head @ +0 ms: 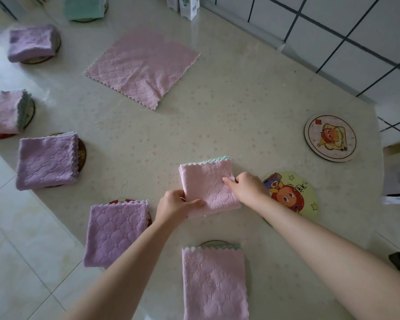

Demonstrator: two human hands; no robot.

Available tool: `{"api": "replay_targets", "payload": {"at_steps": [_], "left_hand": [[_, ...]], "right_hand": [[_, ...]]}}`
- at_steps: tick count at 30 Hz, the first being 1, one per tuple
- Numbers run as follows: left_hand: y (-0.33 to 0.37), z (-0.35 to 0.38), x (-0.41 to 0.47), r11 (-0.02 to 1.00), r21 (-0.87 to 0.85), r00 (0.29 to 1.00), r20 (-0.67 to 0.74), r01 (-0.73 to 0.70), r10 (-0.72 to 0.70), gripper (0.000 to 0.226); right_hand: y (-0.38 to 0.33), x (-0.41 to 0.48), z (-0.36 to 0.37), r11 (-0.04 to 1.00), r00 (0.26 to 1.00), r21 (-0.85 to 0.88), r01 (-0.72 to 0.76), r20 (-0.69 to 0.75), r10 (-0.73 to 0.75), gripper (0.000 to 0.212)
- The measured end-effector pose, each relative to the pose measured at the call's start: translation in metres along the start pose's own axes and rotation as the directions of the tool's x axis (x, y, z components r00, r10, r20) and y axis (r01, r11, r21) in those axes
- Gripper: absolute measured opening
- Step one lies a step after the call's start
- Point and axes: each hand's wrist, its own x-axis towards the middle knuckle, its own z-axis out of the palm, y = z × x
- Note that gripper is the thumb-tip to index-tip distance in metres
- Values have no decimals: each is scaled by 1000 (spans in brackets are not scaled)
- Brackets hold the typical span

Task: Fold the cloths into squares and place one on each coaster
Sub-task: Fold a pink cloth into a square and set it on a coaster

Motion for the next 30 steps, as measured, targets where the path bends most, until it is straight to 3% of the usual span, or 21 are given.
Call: {"api": "replay_targets", "payload": {"at_steps": [4, 7, 11, 13, 17, 19, 24, 27, 30], "left_hand": [[3, 3, 0, 1000, -26, 998, -57, 16, -17, 40], [6, 2, 0, 997, -76, 988, -153, 22, -33, 35], [12, -5, 2, 974, 228, 955, -290, 3, 65, 28], [17, -8, 5, 937, 347, 939, -309, -39, 153, 38], [29, -12, 15, 866, 472, 943, -181, -167, 280, 75], [32, -14, 21, 844, 500, 950, -118, -194, 288, 77], [38, -18, 30, 923, 351, 974, -100, -157, 203, 58], [44, -23, 29, 995, 96, 991, -127, -41, 53, 38], [46, -25, 28, 983, -182, 994, -109, -3, -17, 28]], "right_hand": [[-7, -4, 1, 994, 997, -99, -45, -59, 40, 48], [-7, -9, 0, 997, 997, -47, -55, -58, 53, 49], [0, -25, 1, 999, 996, 30, -43, -78, 46, 45], [4, -36, 5, 997, 995, 68, -39, -84, 44, 42], [8, -49, 11, 989, 993, 144, -42, -102, 57, 41], [7, -49, 13, 982, 991, 175, -74, -94, 91, 44], [0, -47, 17, 936, 977, 297, -191, -39, 212, 44], [0, -47, 16, 861, 962, 436, -261, 40, 271, 38], [3, -51, 13, 753, 952, 584, -304, 155, 264, 30]]}}
